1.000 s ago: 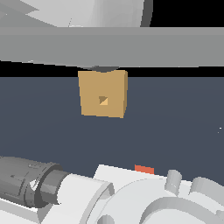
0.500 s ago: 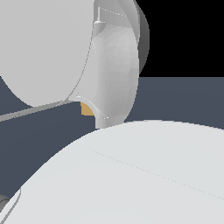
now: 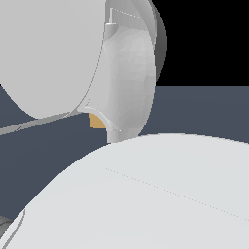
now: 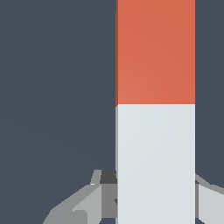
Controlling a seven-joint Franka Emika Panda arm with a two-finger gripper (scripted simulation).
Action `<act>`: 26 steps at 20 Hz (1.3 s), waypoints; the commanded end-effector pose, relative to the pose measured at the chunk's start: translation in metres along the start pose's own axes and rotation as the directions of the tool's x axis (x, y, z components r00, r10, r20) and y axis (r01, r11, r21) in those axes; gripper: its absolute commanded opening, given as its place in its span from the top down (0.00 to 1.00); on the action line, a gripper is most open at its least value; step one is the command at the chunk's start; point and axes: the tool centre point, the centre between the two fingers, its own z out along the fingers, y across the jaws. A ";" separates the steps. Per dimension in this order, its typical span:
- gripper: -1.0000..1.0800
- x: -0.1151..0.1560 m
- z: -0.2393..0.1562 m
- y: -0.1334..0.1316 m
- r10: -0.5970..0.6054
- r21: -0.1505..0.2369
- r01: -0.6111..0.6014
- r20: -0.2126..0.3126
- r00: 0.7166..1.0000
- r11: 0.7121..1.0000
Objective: Insert the peg into the horizontal hole in a box.
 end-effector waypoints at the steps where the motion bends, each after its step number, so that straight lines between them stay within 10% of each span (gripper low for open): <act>1: 1.00 0.000 0.000 0.000 0.000 0.000 0.000 0.000 1.000 1.000; 14: 1.00 0.033 -0.007 -0.019 -0.005 0.000 0.005 0.000 1.000 1.000; 26: 1.00 0.130 -0.026 -0.076 -0.019 0.000 0.019 0.000 1.000 1.000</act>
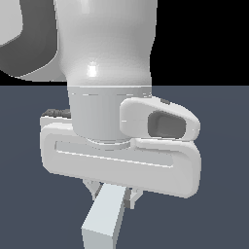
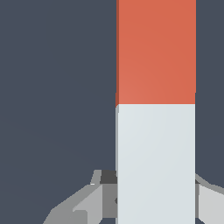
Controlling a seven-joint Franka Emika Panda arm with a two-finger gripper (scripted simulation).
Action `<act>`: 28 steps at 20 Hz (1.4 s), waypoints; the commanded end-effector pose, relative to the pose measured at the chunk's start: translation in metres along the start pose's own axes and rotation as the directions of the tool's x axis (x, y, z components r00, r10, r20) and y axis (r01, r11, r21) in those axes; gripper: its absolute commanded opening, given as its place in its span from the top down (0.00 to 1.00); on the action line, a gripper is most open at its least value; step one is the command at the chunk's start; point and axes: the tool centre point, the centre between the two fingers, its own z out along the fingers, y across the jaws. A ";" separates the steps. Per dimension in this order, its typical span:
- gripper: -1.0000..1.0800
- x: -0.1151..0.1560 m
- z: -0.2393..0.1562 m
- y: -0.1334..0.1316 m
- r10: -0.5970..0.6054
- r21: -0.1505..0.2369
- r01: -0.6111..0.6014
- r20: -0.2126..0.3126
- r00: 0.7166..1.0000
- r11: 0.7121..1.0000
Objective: Insert the peg into the horizontal hole in a box.
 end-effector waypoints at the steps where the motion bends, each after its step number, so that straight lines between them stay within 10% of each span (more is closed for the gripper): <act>1: 1.00 0.026 -0.007 -0.014 -0.005 -0.003 0.005 0.000 1.000 1.000; 16: 1.00 0.168 -0.035 -0.092 -0.024 -0.004 0.024 0.000 1.000 1.000; 28: 1.00 0.199 -0.041 -0.108 -0.028 -0.004 0.028 0.000 1.000 1.000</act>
